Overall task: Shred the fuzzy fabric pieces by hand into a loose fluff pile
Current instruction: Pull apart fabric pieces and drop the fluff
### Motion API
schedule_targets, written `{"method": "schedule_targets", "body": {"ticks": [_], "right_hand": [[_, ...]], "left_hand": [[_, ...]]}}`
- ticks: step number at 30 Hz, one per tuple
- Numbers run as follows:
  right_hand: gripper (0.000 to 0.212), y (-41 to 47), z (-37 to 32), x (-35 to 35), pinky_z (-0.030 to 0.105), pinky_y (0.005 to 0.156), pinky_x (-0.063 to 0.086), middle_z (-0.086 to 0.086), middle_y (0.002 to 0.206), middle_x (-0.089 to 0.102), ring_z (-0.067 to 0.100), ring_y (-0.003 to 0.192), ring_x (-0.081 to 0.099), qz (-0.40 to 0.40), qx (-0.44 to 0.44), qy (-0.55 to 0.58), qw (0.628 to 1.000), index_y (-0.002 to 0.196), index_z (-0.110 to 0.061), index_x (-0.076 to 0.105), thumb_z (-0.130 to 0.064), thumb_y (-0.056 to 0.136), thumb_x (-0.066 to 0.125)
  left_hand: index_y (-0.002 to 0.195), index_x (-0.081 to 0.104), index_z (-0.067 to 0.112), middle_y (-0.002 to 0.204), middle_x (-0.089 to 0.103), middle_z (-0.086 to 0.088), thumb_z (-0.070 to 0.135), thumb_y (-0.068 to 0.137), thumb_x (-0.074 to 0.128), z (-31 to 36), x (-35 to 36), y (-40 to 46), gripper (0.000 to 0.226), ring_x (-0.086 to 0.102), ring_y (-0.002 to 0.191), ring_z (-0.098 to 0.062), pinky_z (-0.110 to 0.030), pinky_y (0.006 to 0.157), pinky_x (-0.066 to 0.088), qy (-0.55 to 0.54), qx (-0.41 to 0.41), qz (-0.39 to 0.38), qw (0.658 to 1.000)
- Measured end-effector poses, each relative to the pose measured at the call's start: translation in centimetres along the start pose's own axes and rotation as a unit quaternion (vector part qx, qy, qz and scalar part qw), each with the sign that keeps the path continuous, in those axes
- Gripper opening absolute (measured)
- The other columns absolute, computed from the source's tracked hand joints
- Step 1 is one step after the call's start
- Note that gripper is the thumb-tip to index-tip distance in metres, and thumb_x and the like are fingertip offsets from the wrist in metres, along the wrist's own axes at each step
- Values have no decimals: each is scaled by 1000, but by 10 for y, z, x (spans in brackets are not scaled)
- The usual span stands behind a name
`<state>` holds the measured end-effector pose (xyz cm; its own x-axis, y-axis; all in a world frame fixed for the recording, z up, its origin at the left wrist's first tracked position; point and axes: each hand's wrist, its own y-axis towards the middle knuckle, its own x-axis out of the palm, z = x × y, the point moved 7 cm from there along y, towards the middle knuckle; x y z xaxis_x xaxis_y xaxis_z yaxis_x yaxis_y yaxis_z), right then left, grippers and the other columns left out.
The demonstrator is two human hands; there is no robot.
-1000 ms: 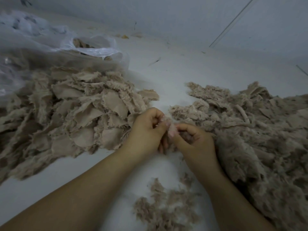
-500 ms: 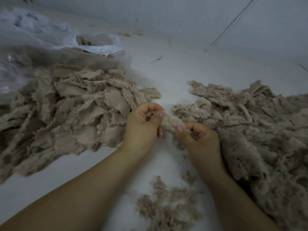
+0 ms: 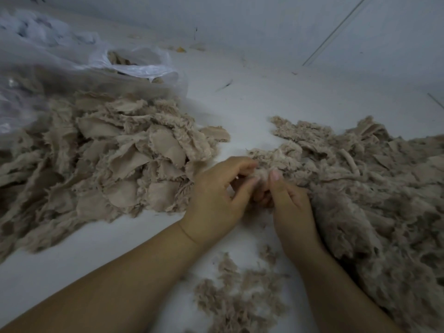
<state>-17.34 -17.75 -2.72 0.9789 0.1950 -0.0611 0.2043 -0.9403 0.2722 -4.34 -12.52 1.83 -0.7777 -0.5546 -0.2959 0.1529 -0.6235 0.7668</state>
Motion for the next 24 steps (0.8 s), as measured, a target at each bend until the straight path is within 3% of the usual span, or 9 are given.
{"method": "schedule_targets", "body": {"ticks": [3, 5, 9, 12, 14, 16, 18, 21, 24], "right_hand": [[37, 0, 2, -1, 34, 62, 51, 4, 66, 68, 17, 64, 63, -11, 15, 0, 1000, 71, -12, 71, -29, 99, 54], [34, 0, 4, -3, 41, 57, 46, 16, 64, 64, 23, 59, 55, -11, 21, -21, 999, 72, 0, 68, -20, 97, 60], [44, 1, 5, -4, 52, 54, 43, 39, 72, 53, 37, 58, 48, -2, 20, -19, 1000, 77, 13, 59, -27, 93, 58], [50, 0, 1, 0, 56, 53, 43, 39, 69, 53, 46, 58, 49, -19, 14, -29, 999, 72, 10, 61, -38, 86, 57], [38, 0, 0, 0, 55, 52, 42, 36, 65, 52, 42, 54, 48, -18, 8, -41, 999, 65, 5, 60, -29, 81, 55], [30, 0, 0, 0, 54, 53, 44, 33, 64, 54, 40, 55, 50, -23, 2, -39, 999, 63, 3, 61, -21, 80, 53], [36, -1, 0, 4, 53, 57, 47, 27, 63, 59, 43, 59, 55, -43, 1, -26, 999, 63, -1, 63, -27, 87, 57], [41, -1, 3, 3, 45, 50, 43, 23, 60, 55, 32, 51, 48, -38, 0, -42, 998, 64, 0, 57, -29, 92, 63], [44, 1, 5, 2, 54, 56, 49, 30, 64, 57, 44, 58, 54, -36, -6, -47, 998, 65, 6, 57, -22, 98, 57]], "left_hand": [[83, 72, 5, 78, 69, -1, 12, 90, 64, 7, 5, -1, 13, 62, 70, -15, -33, 66, 52, -6, 35, -47, 998], [81, 71, 6, 74, 68, -1, 16, 91, 59, 4, 4, -1, 20, 62, 68, -15, -35, 63, 52, -38, 2, -44, 998], [97, 62, 16, 71, 54, 1, 22, 86, 67, -27, 3, -2, 14, 53, 60, -13, -27, 54, 47, -120, -181, -3, 976], [119, 52, 28, 95, 56, -1, 36, 81, 76, -55, 21, -11, 45, 58, 71, -19, -28, 52, 46, -180, -367, -73, 910], [125, 55, 21, 99, 62, -7, 41, 79, 73, -61, 29, -17, 52, 62, 67, -17, -28, 47, 47, -223, -430, -106, 868], [116, 61, 10, 78, 62, -15, 22, 88, 69, -61, 34, -16, 31, 56, 47, -17, -23, 37, 40, -295, -439, -104, 842], [95, 66, 8, 62, 57, -17, 3, 90, 65, -60, 32, -15, 7, 49, 39, -19, -21, 35, 37, -311, -418, -102, 848], [78, 66, 7, 50, 55, -12, -6, 87, 64, -58, 29, -13, 16, 48, 35, -15, -19, 35, 38, -305, -386, -93, 866], [78, 65, 6, 46, 55, -6, -4, 87, 65, -60, 24, -10, 14, 49, 35, -13, -19, 35, 38, -297, -377, -72, 875]]}}
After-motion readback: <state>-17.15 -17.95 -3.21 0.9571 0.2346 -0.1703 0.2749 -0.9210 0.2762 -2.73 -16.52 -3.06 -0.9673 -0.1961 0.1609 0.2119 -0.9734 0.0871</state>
